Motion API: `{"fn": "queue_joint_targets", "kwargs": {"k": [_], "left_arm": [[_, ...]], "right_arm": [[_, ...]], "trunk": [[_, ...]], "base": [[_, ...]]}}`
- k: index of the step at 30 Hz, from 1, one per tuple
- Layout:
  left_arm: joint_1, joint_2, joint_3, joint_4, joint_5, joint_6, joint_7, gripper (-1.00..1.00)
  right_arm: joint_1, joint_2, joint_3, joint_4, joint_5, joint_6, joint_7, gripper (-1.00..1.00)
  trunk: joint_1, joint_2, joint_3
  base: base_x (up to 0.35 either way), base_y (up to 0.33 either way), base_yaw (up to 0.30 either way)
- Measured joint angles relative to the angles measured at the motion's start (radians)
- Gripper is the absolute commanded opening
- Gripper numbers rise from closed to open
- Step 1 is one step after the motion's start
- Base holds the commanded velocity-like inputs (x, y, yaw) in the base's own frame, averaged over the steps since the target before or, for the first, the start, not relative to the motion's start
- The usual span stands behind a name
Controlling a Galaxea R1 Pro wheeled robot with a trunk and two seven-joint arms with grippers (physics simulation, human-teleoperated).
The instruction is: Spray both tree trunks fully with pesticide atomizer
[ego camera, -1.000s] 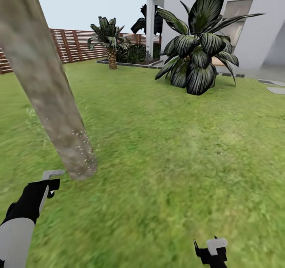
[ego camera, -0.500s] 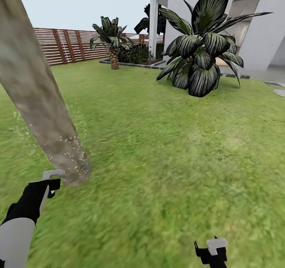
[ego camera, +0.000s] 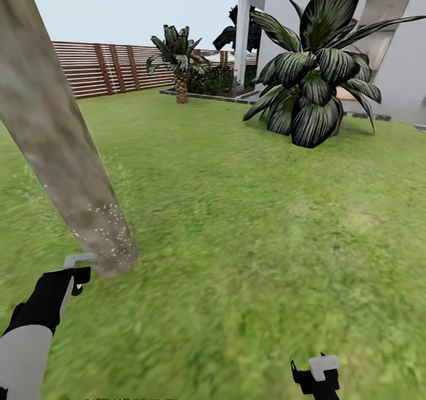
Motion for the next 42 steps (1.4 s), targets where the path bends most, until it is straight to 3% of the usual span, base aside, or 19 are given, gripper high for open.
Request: {"fn": "queue_joint_targets", "kwargs": {"k": [16, 20, 22, 28, 31, 34, 37, 40, 42], "left_arm": [[0.001, 0.007, 0.007, 0.018, -0.001, -0.007, 0.0, -1.0], [0.0, 0.006, -0.016, 0.078, -0.007, -0.087, -0.002, -1.0], [0.001, 0.003, -0.033, 0.082, -0.009, -0.091, -0.004, -1.0], [0.0, 0.0, -0.04, 0.114, -0.004, -0.085, -0.038, -1.0], [0.0, 0.037, -0.034, 0.142, -0.008, -0.082, -0.047, -1.0], [0.0, 0.081, -0.036, 0.186, -0.008, -0.084, -0.107, -1.0], [0.0, 0.076, -0.041, 0.181, -0.007, -0.084, -0.115, -1.0], [-0.006, 0.041, -0.041, 0.178, -0.007, -0.084, -0.115, -1.0], [-0.007, 0.037, -0.04, 0.178, -0.009, -0.084, -0.115, -1.0]], "right_arm": [[0.0, 0.003, 0.0, 0.002, 0.001, 0.0, 0.001, 1.0], [0.0, 0.001, 0.0, 0.002, 0.0, 0.0, -0.001, 1.0], [0.0, 0.001, 0.0, 0.002, 0.0, 0.0, -0.001, 1.0], [0.0, -0.001, -0.001, 0.002, 0.0, 0.0, -0.001, 1.0], [0.0, -0.001, -0.001, 0.002, -0.001, 0.0, -0.001, 1.0], [0.0, -0.002, -0.002, 0.002, -0.001, 0.0, -0.001, 1.0], [0.0, -0.002, -0.001, 0.002, -0.002, 0.0, -0.001, 1.0], [0.0, -0.002, -0.002, 0.002, -0.002, 0.0, -0.002, 1.0], [0.0, -0.001, -0.001, 0.002, -0.002, 0.0, -0.001, 1.0]], "trunk": [[0.0, 0.0, 0.0], [0.0, 0.0, 0.0], [0.0, 0.0, 0.0], [0.0, 0.0, 0.0], [0.0, 0.0, 0.0], [0.0, 0.0, 0.0], [0.0, 0.0, 0.0], [0.0, 0.0, 0.0], [0.0, 0.0, 0.0]], "base": [[0.112, -0.156, 0.257], [0.001, -0.001, 0.022], [0.0, 0.0, 0.002], [0.0, 0.0, 0.0], [0.0, 0.0, 0.0], [0.0, 0.0, 0.0], [0.13, 0.0, 0.0], [0.315, -0.006, 0.16], [0.25, -0.118, 0.26]]}}
